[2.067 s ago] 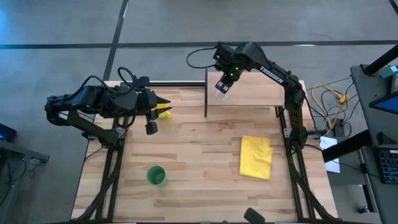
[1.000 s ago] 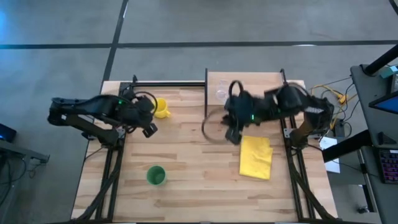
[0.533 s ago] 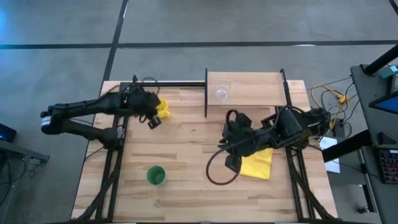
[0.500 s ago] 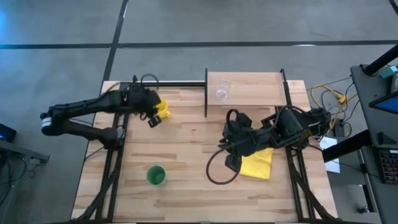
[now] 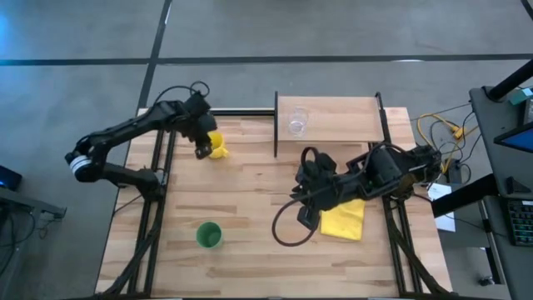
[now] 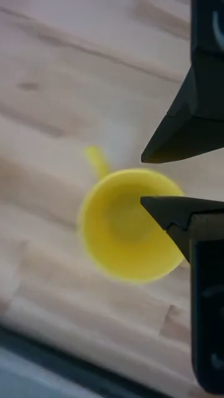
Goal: Stack small to large cups/mugs on shelf
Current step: Put the yellow mug on the shelf
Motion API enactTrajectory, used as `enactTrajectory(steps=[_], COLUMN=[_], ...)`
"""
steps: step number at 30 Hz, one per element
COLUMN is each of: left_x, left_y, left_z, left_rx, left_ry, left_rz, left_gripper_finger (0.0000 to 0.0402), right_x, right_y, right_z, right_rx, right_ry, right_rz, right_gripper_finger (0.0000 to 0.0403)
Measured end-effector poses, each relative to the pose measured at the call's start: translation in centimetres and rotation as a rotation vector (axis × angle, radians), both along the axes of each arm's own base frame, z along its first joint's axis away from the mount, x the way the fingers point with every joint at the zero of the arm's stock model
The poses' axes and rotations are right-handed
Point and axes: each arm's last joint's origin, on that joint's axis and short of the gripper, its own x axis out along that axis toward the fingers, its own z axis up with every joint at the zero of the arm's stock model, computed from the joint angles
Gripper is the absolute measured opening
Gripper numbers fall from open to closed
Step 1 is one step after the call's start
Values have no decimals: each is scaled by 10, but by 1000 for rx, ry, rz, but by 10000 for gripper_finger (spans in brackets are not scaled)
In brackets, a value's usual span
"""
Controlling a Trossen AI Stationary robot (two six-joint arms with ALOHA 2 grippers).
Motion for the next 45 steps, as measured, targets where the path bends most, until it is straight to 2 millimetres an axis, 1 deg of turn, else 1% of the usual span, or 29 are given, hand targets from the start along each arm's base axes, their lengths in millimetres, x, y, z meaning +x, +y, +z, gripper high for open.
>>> enactTrajectory(steps=[4,10,13,32,34,39,42,45], left_x=[1,8,10,18,17,15,13,12], left_y=[1,8,9,15,14,12,11,10], left_z=[-12,-18,-21,-39,-37,-20,-15,-16], left_rx=[-9,42,36,-45,-56,-16,2,7], left_ry=[70,92,107,140,154,132,119,119], left_rz=[-111,-165,-196,-221,-221,-215,-214,-213], left_gripper_finger=[82,82,82,82,82,82,82,82], right_x=[2,2,2,2,2,2,3,3], right_y=[1,1,1,1,1,1,1,1], right_z=[-2,-3,-3,-2,-2,-2,-2,-2], right_rx=[-2,2,2,3,3,2,1,1], right_ry=[5,6,6,4,4,4,5,4], right_rz=[0,-5,-6,-6,-6,-5,-6,-6], right_gripper_finger=[69,70,69,70,70,68,70,70])
